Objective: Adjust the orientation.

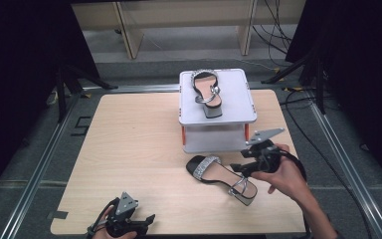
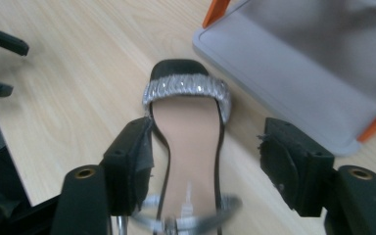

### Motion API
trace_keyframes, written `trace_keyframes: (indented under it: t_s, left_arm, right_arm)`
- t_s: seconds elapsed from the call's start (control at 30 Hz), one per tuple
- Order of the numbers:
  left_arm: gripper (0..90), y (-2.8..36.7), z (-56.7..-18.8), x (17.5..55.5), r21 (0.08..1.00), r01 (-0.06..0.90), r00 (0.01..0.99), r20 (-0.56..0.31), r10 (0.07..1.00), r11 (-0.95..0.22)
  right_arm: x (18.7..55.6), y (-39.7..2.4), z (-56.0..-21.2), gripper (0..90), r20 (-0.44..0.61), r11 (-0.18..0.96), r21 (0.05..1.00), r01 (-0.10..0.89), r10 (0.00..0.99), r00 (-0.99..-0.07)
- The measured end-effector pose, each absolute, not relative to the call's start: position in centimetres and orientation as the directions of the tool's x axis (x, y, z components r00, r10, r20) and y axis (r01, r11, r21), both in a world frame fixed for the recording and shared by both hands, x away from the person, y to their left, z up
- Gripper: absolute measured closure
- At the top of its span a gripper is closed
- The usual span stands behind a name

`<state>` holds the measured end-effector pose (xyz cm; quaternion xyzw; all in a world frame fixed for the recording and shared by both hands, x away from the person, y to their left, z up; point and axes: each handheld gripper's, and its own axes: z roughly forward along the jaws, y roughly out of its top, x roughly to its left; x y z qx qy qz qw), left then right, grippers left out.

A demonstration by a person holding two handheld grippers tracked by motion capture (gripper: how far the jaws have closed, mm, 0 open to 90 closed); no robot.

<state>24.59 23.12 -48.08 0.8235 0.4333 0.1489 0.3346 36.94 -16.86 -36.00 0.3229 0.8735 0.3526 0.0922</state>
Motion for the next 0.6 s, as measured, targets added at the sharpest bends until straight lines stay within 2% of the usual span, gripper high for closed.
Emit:
trace_keyframes:
  t_s: [0.2, 0.23, 0.6]
  left_arm:
    - [21.9, 23.0, -48.2, 24.6, 0.671, 0.619, 0.578, -0.038, 0.815, -0.408]
    - [21.9, 23.0, -48.2, 24.6, 0.674, 0.618, 0.581, -0.043, 0.813, -0.405]
    - [21.9, 23.1, -47.9, 24.5, 0.668, 0.612, 0.595, -0.038, 0.803, -0.423]
  right_arm:
    - [39.0, -12.1, -37.3, 34.5, 0.07, 0.624, 0.555, 0.55, 0.624, -0.779]
    - [39.4, -11.4, -37.7, 34.0, 0.033, 0.656, 0.545, 0.522, 0.605, -0.795]
    - [39.7, -8.7, -41.5, 34.9, -0.037, 0.752, 0.406, 0.519, 0.581, -0.813]
